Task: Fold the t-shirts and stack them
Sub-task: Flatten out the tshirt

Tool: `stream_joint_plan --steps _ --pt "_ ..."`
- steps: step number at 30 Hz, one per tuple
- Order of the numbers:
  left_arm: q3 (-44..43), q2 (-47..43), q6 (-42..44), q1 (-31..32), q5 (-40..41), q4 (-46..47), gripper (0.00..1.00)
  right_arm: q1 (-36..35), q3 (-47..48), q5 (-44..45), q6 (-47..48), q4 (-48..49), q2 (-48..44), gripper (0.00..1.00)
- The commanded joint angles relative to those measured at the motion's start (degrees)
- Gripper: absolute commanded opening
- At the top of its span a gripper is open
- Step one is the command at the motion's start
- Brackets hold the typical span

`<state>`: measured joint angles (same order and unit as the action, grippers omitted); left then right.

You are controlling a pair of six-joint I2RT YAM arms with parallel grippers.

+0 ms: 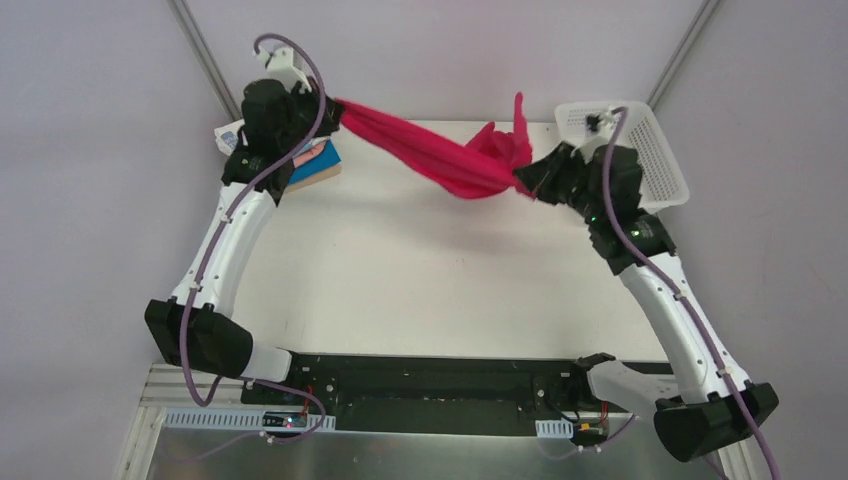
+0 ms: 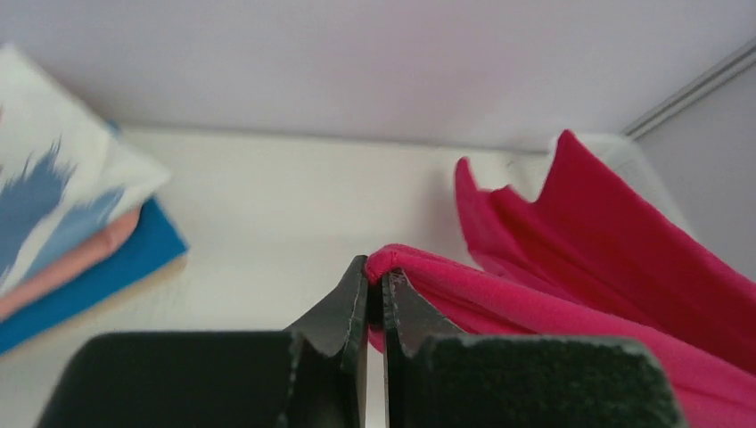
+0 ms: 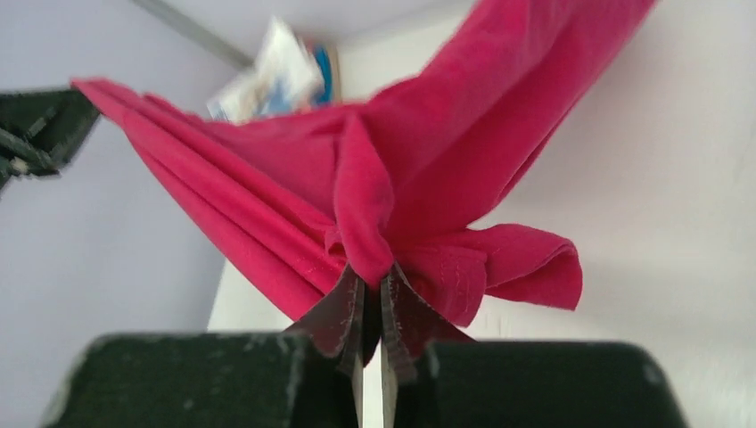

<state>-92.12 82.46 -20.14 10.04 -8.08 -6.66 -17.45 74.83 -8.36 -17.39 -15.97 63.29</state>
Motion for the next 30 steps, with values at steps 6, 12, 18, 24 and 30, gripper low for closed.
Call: stream_joint_plan --steps 6,12,18,24,30 --pt "37.18 -9.45 -4.53 -4.1 32.53 -3.01 0.64 -22.24 -29.49 9.48 -19.0 -4.15 -7.0 0.83" --pt "37.85 -13.78 -9.57 -4.07 29.7 -10.43 0.99 -22.21 -25.83 22.36 -13.36 -8.33 -8.52 1.0" --pt "39.09 -17.15 -10.27 -3.94 10.41 -10.47 0.99 -18.65 -23.94 31.33 -10.97 -6.87 -7.51 1.0" --pt "40.07 -13.42 -12.01 -0.14 -5.08 -8.26 0.99 -11.56 -17.91 20.37 -9.52 -2.63 3.63 1.0" --pt "39.86 -4.98 -14.66 6.72 -11.79 -3.82 0.95 -4.86 -9.95 12.92 -9.48 2.29 18.17 0.99"
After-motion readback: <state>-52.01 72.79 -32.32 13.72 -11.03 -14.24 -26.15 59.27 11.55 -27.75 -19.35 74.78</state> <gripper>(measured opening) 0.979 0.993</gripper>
